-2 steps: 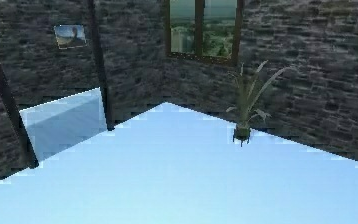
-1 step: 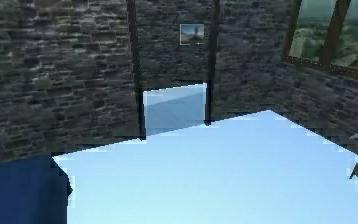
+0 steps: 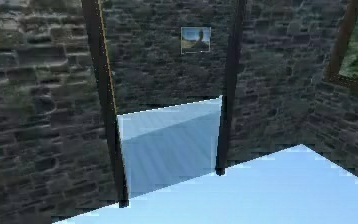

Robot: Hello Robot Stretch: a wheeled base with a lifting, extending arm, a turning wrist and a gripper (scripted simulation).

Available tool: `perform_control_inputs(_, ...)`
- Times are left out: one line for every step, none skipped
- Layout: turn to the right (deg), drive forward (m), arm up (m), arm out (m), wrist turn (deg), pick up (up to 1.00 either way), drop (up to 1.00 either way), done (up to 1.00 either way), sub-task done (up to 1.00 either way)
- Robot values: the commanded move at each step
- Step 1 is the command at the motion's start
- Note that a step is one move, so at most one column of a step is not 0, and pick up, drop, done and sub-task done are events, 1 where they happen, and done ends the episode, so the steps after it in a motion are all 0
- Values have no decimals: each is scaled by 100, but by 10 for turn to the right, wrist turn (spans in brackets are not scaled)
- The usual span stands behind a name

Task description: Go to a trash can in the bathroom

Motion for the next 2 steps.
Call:
perform_control_inputs(0,100,0,0,0,0,0,0,0)
perform_control_inputs(-30,0,0,0,0,0,0,0,0)
